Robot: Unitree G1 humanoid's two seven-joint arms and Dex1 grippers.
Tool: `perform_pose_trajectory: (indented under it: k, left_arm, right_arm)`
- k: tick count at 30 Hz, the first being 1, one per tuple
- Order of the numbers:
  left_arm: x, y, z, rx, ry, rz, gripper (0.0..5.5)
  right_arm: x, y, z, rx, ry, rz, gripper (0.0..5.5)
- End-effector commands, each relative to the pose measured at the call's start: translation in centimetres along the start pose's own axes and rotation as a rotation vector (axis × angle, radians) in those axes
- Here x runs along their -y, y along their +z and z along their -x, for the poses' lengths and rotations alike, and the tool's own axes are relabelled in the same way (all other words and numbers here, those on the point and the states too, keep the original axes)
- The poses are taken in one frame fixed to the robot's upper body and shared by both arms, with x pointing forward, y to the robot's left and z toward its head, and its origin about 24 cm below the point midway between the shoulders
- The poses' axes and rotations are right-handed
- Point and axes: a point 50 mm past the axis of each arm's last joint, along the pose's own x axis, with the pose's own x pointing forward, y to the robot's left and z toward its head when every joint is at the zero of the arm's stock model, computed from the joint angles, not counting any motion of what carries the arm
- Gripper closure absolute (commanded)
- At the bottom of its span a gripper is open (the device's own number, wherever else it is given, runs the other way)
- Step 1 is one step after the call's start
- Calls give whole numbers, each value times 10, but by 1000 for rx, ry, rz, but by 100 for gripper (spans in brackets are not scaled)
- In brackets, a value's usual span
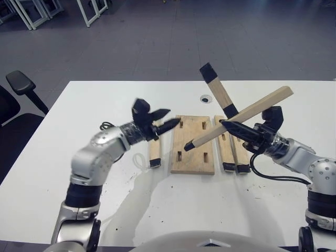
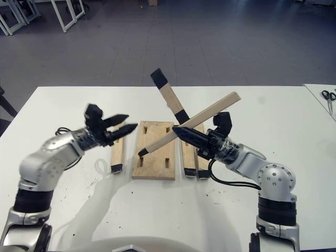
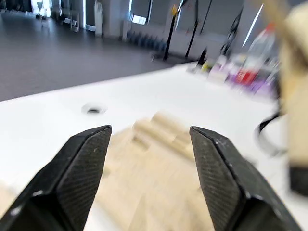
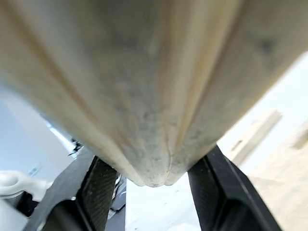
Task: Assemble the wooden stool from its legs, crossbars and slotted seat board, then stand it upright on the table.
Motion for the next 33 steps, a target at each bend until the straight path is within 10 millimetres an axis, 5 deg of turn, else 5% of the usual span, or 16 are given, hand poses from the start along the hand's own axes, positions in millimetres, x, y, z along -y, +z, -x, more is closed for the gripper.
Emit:
perform_pose_trajectory:
  k: [1, 10, 17, 27, 33]
  left_arm:
    - [27, -51, -12, -229, -23, -329, 250]
    - [21, -71, 0, -416, 79, -561, 250]
    - [36, -91, 7, -597, -147, -658, 250]
    - [6, -107, 69, -842, -287, -731, 250]
    - [-20, -101, 75, -796, -420, -893, 250]
  right_arm:
    - [6, 9, 11, 33, -103, 84, 347]
    - [11, 14, 12, 31, -138, 121, 347]
    - [12, 10, 8, 32, -140, 123, 347]
    - [36, 29, -14, -92, -234, 391, 347]
    - [68, 34, -36, -205, -234, 471, 347]
